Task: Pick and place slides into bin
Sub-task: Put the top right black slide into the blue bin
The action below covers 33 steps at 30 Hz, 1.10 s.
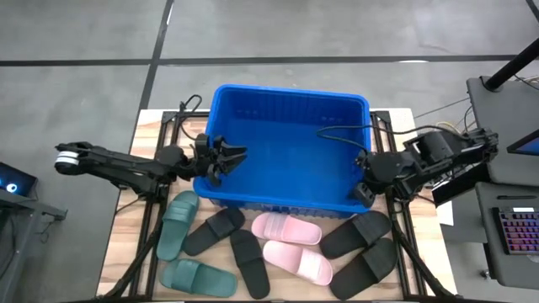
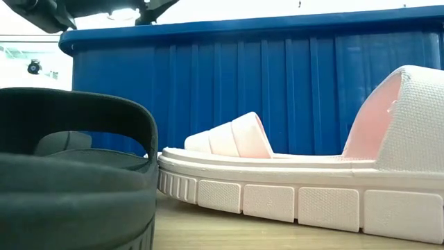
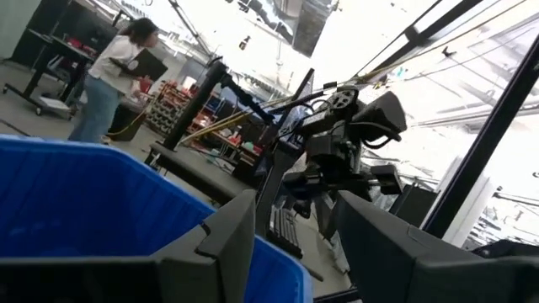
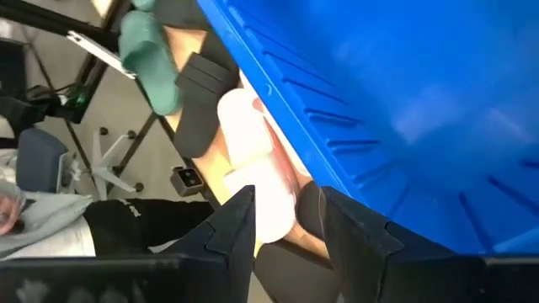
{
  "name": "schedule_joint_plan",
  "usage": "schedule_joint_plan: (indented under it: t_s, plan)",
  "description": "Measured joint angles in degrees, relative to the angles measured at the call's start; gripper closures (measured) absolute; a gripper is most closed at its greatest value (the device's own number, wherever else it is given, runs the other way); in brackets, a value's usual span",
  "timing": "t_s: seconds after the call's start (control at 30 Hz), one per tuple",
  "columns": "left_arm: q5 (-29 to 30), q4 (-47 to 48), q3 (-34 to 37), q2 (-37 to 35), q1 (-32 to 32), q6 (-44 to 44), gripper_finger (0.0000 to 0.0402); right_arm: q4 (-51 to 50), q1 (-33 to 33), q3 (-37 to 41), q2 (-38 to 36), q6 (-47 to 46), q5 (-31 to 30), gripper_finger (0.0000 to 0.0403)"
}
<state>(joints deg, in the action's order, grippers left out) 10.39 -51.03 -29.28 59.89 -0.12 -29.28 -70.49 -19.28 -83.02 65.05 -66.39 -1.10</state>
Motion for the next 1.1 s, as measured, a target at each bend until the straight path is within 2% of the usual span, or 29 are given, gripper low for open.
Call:
schedule_joint_plan:
  t_s: [0.4,0.73,1.1]
  plan:
    - [0.01,0.00,0.28,1.05,0.03,0.04,0.0249,-0.03,-0.09,0.00,5.03,-3.37,7.54,0.0278]
    - [0.02,0.54,0.57,0.67,0.04,0.13,0.0249,-1.06,-2.69,-0.04,5.25,-5.13,7.13,0.0283]
    - [0.04,0.71,0.67,0.71,0.04,0.15,0.0249,-6.14,-9.66,-0.07,7.26,-13.69,7.08,0.0287]
